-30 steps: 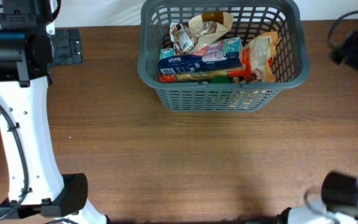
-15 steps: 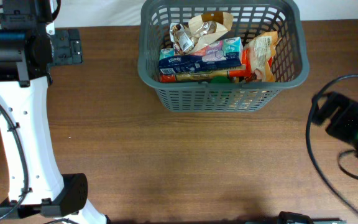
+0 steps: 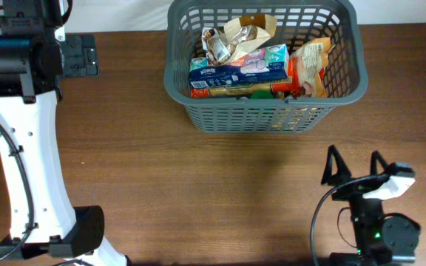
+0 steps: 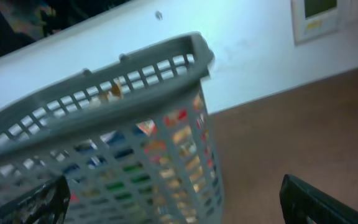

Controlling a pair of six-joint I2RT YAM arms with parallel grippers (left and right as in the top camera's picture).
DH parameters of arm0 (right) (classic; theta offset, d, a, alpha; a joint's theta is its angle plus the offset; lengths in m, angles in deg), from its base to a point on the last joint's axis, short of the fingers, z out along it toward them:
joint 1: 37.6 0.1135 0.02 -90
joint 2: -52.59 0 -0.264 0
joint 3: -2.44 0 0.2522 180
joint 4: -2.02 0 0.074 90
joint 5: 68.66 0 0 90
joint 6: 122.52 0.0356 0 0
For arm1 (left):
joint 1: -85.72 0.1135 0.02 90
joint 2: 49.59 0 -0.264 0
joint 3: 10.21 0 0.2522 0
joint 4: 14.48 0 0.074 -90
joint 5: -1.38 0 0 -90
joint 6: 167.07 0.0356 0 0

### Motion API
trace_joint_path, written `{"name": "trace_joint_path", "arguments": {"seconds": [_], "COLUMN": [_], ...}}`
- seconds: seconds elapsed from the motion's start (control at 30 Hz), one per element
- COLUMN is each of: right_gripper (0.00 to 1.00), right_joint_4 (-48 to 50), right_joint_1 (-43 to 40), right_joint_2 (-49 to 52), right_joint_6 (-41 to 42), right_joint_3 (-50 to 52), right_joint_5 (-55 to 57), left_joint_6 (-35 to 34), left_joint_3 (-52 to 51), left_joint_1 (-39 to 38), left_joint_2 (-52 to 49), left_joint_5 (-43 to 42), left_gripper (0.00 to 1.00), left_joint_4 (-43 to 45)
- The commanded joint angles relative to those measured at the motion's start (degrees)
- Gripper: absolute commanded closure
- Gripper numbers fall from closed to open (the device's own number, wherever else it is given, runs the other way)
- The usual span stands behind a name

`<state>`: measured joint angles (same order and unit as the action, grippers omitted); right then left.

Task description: Pack container

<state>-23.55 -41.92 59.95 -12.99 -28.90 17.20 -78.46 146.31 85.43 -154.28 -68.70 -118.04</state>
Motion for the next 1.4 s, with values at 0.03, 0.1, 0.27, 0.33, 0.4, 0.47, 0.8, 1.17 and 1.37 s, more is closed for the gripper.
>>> {"name": "trace_joint_path", "arguments": {"seconds": [0.03, 0.1, 0.27, 0.33, 0.4, 0.47, 0.8, 1.17, 1.37], "right_gripper": [0.01, 0.01, 0.01, 0.01, 0.01, 0.01, 0.01, 0.01, 0.01], "right_joint_4": [0.74, 0.74, 0.74, 0.74, 1.31, 1.57, 1.62, 1.6, 1.6], "right_joint_1": [0.59, 0.59, 0.55, 0.55, 0.57, 0.57, 0.55, 0.55, 0.55], "right_joint_2": [-5.64, -6.69, -7.17, -7.17, -7.17, -7.17, -7.17, -7.17, -7.17], "right_joint_6": [0.48, 0.48, 0.52, 0.5, 0.5, 0.5, 0.48, 0.48, 0.48], "right_joint_3": [5.97, 8.15, 12.24, 13.44, 14.56, 14.67, 14.69, 14.69, 14.69], "right_joint_5": [2.27, 3.1, 2.82, 2.86, 2.82, 2.84, 2.86, 2.86, 2.86], "left_joint_6": [-0.76, -0.76, -0.76, -0.76, -0.76, -0.76, -0.76, -0.76, -0.76], "left_joint_3": [0.13, 0.13, 0.13, 0.13, 0.13, 0.13, 0.13, 0.13, -0.02], "left_joint_1": [0.09, 0.09, 0.09, 0.09, 0.09, 0.09, 0.09, 0.09, 0.09], "left_joint_2": [0.39, 0.39, 0.39, 0.39, 0.39, 0.39, 0.39, 0.39, 0.96], "left_joint_5": [-0.22, -0.22, -0.22, -0.22, -0.22, -0.22, -0.22, -0.22, -0.24], "left_gripper": [0.01, 0.01, 0.01, 0.01, 0.01, 0.01, 0.01, 0.01, 0.01], "left_joint_4": [0.13, 0.13, 0.13, 0.13, 0.13, 0.13, 0.13, 0.13, 0.15]}}
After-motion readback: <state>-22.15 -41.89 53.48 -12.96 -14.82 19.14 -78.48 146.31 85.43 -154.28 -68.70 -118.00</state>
